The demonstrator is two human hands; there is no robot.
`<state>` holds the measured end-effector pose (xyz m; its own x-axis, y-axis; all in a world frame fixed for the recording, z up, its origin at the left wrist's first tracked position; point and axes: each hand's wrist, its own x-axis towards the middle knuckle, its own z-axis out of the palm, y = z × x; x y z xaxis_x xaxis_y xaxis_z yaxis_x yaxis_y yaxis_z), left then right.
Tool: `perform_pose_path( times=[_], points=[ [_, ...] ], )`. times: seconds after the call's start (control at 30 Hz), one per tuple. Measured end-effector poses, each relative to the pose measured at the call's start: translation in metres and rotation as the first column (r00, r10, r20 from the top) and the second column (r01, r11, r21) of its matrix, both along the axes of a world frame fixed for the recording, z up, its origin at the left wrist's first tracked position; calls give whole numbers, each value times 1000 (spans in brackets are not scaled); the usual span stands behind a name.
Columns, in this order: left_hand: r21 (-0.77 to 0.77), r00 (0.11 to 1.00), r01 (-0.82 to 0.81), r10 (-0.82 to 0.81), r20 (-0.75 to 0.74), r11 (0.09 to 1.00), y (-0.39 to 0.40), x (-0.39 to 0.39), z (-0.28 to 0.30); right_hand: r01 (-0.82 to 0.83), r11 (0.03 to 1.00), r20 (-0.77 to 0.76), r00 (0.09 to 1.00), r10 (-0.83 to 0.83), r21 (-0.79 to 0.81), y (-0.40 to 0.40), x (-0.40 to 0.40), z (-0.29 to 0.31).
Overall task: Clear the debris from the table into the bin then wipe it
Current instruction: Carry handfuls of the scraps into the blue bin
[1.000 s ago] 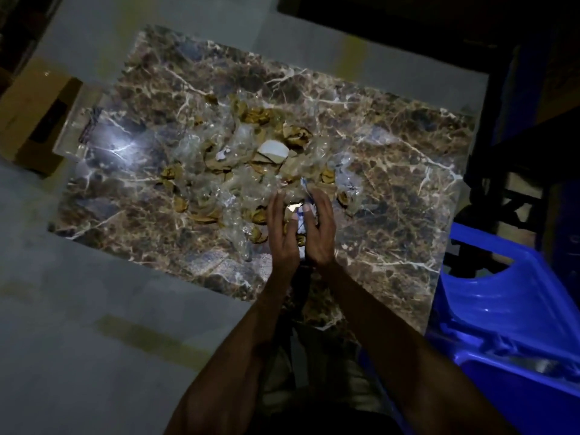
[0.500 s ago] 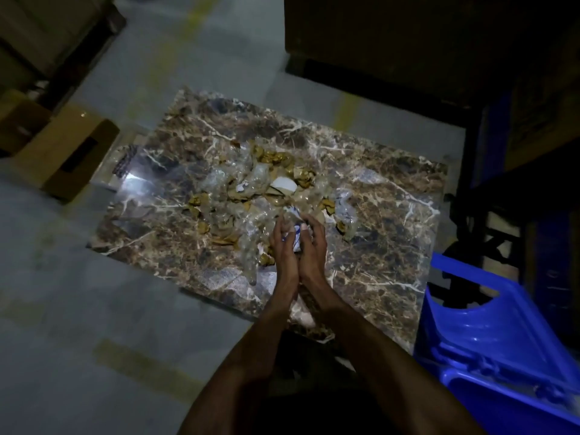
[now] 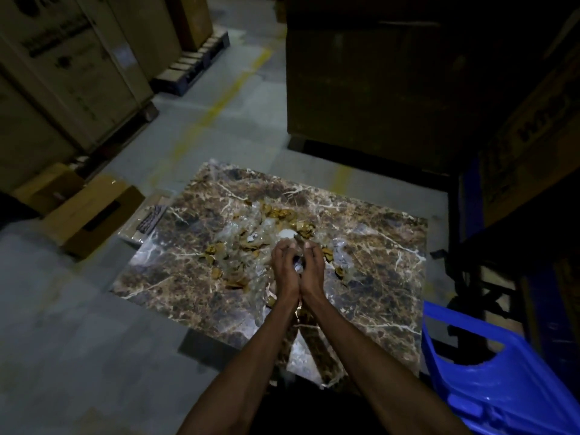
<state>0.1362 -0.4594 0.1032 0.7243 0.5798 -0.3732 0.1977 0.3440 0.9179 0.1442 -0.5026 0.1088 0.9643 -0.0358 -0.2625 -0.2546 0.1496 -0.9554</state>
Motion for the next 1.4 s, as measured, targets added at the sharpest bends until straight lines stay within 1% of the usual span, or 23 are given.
perform_pose_path(
  times=[0.1,0.2,0.27,0.33,0.37,0.47,0.53,0.67,0.97,1.1,1.17,1.33,1.4],
  points=[
    [-3,999,-12,12,45,1000,-3,-3,6,16,1000,-2,1000,-16,25,-3,1,6],
    [7,998,-39,39,42,999,-3,-5,13,35,998,-28,999,-34,43,-2,1,10],
    [53,997,-56,53,52,997,-1,-3,15,32,999,16,999,-32,7,0,2,8],
    [80,995,-68,62,74,994,2,-1,19,23,999,109,994,-19,-38,4,4,9],
    [76,995,-71,66,71,995,2,0,20,15,999,113,994,-10,-45,5,5,9],
    [60,995,-62,57,83,996,4,2,20,-11,1000,45,999,11,-12,8,6,15],
    [91,996,-64,58,62,994,5,3,19,-20,1000,19,1000,20,20,9,7,19],
    [130,999,-41,38,28,991,9,0,20,-38,999,16,999,38,17,11,4,17],
    [204,996,-6,-12,87,979,18,-2,11,-13,999,31,999,11,34,17,-3,10],
    [185,994,6,-26,104,983,30,-7,11,-2,1000,29,1000,2,12,28,-9,9],
    [178,992,46,-66,109,983,37,-8,11,5,1000,36,999,-5,0,36,-12,10],
    [110,971,144,-162,178,984,56,-4,20,112,992,65,992,-109,-55,54,-20,28],
    [59,956,167,-176,236,984,64,-10,22,118,991,56,992,-115,-56,62,-26,30]
  ],
)
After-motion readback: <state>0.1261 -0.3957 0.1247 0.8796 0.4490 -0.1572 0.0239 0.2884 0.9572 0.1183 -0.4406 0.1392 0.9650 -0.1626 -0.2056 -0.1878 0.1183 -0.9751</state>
